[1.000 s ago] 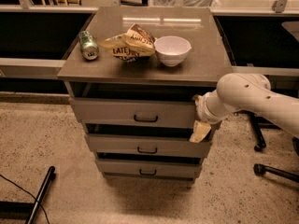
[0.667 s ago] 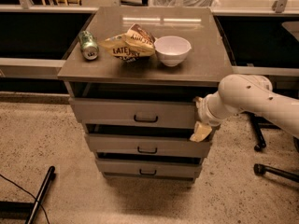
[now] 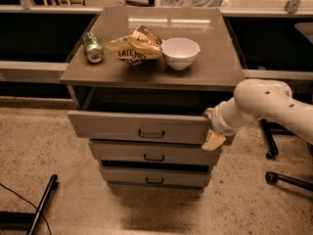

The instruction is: Open top drawer

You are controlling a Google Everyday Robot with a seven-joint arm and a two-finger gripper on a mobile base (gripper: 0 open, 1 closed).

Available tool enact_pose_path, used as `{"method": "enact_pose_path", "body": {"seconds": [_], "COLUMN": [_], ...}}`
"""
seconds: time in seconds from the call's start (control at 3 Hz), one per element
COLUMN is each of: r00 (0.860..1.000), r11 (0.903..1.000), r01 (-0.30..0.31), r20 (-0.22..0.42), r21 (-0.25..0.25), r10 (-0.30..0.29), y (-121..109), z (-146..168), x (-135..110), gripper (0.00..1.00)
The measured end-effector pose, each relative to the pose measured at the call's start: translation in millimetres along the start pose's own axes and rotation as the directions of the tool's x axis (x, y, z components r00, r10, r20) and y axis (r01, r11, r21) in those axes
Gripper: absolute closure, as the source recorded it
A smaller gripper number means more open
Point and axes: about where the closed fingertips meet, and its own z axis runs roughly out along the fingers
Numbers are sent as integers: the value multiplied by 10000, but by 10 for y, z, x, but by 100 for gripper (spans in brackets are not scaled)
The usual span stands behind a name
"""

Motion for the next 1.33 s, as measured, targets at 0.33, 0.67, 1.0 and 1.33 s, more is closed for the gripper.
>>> {"method": "enact_pose_path", "body": {"seconds": [0.33,0.67,1.0,1.33], "r00": [10000,10000,10000,9988], "r11": [10000,10000,10000,9980], "r01": [0,0,1,58], "r20": [0,0,-2,-478], "r21": [0,-1,-4,-631], "r10": [0,0,-1,-88], "y": [0,0,1,40], "z": [0,1,1,83], "x": [0,0,0,24], "gripper": [11,0,0,2]}}
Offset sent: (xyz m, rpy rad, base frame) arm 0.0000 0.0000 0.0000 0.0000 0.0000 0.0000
